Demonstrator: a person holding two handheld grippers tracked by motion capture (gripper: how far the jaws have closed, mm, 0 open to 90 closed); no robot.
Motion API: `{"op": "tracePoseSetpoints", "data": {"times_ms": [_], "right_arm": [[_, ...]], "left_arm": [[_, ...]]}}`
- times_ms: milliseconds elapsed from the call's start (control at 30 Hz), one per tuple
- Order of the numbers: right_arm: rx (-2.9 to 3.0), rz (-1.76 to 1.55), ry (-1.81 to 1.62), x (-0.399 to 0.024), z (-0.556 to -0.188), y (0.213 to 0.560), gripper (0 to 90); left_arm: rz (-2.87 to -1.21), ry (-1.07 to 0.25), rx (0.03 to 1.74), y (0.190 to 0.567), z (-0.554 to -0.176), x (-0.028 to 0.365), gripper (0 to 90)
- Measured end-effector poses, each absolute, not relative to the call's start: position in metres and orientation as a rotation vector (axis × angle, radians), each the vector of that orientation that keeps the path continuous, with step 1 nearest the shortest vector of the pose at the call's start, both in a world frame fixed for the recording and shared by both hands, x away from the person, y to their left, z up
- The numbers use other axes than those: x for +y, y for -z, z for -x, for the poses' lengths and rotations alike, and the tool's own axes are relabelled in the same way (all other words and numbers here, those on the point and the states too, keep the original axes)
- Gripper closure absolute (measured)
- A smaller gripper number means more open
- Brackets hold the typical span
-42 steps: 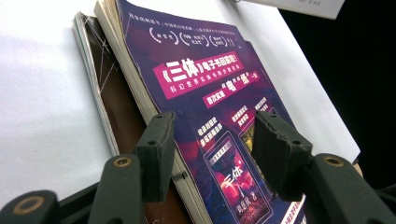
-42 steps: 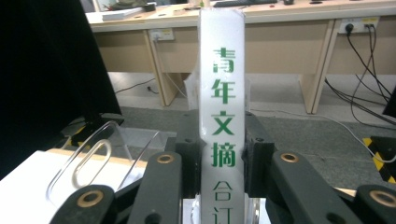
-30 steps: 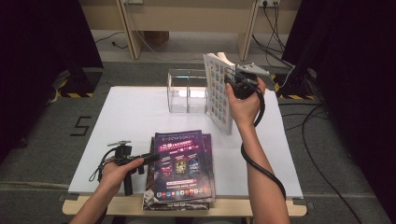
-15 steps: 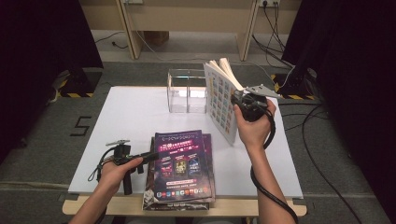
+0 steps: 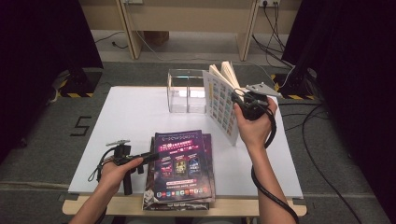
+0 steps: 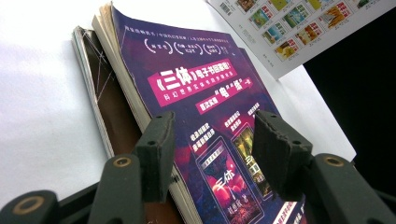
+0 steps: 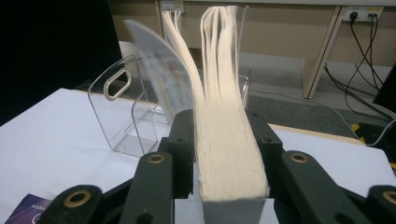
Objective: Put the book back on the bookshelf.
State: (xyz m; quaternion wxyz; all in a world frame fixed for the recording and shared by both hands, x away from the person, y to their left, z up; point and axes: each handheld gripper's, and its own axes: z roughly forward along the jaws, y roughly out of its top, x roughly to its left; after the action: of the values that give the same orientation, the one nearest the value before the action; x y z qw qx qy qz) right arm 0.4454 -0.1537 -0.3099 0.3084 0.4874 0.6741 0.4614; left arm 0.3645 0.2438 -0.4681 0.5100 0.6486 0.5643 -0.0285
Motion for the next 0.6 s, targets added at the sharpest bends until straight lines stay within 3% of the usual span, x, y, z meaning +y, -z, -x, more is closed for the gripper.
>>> {"op": "tracePoseSetpoints", "data": {"times_ms": [600], "right_arm": [[1.903,-1.353,-1.100,-0.139,-0.472,0.298,61.4]], "left_arm": [[-1.564,0.073,1.355,0.469,-0.364,0.243,48.4]]}}
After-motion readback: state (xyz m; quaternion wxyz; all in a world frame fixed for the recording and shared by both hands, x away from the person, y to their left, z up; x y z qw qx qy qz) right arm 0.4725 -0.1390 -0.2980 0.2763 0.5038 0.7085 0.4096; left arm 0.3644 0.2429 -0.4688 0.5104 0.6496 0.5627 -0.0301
